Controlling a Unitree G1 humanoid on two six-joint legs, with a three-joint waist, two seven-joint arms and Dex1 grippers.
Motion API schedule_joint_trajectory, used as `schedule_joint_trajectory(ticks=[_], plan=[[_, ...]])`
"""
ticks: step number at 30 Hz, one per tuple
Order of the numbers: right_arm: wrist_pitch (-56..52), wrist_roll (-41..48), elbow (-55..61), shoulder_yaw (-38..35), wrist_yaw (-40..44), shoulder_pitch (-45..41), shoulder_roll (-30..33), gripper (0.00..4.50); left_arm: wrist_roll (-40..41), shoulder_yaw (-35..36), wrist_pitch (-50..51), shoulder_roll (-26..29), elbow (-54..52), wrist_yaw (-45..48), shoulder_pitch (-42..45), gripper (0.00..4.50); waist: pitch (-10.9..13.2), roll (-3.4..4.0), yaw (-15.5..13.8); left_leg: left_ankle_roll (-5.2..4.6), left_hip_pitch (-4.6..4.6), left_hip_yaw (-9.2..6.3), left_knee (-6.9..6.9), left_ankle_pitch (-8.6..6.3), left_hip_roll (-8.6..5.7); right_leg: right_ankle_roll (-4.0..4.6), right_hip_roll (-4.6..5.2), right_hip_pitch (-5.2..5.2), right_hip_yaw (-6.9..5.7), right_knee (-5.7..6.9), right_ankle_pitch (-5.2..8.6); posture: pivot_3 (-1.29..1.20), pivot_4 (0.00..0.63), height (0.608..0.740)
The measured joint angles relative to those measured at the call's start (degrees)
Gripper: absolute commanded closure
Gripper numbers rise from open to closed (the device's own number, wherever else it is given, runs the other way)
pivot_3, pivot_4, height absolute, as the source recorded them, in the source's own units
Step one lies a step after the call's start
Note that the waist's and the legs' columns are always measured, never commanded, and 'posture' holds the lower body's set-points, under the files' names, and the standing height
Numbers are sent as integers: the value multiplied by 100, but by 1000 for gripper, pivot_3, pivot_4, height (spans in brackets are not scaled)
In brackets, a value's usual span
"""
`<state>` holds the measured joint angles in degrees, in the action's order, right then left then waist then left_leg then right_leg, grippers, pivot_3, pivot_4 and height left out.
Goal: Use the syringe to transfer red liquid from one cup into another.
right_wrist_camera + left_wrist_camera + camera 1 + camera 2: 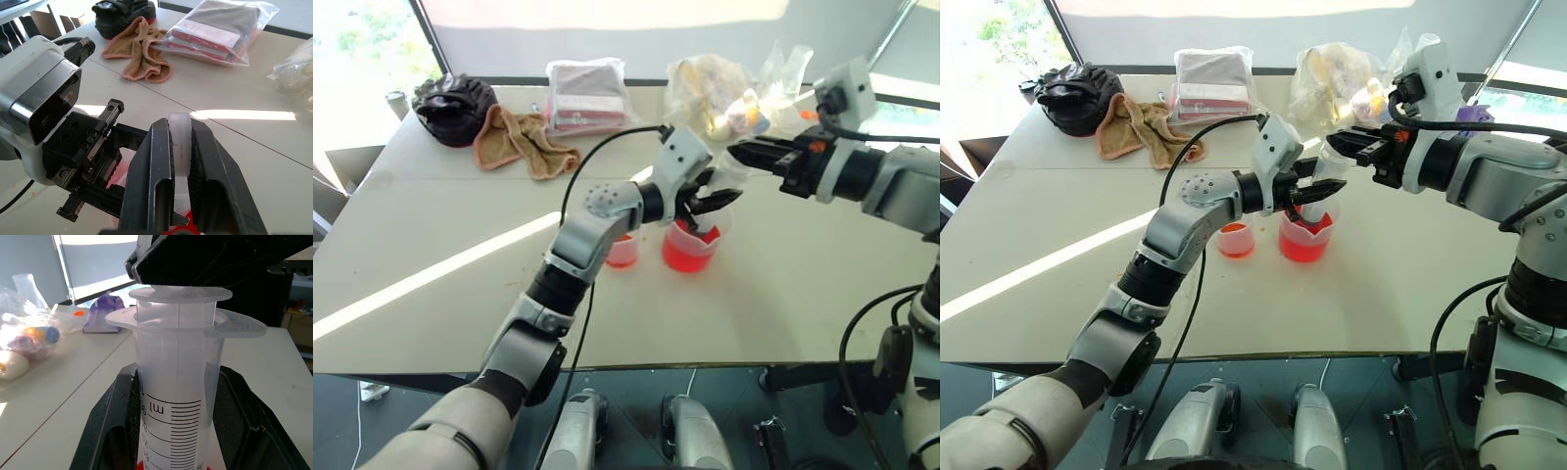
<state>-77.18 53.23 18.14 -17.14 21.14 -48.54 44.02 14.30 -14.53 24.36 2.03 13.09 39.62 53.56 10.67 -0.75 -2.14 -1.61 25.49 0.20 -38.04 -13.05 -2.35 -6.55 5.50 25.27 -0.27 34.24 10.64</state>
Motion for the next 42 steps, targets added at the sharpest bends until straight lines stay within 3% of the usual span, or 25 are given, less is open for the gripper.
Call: schedule_joint_trajectory(ticks=[11, 42], plan=[[-193, 200, -265, -82, -230, -227, -249, 4476, 7, 160, -11, -36, -10, 30, -92, 3016, 0, 0, -1, 0, 0, 0, 0, 0, 0, 0, 1, 0, 0, 0, 0, 0, 150, 740], [-198, 627, -769, -145, -161, -523, -49, 4476, 10, 244, 317, -167, -380, -48, -310, 3016, 0, 0, 0, -1, 0, 0, 0, -1, 0, 1, 1, -1, 0, 0, 0, 0, 150, 740]])
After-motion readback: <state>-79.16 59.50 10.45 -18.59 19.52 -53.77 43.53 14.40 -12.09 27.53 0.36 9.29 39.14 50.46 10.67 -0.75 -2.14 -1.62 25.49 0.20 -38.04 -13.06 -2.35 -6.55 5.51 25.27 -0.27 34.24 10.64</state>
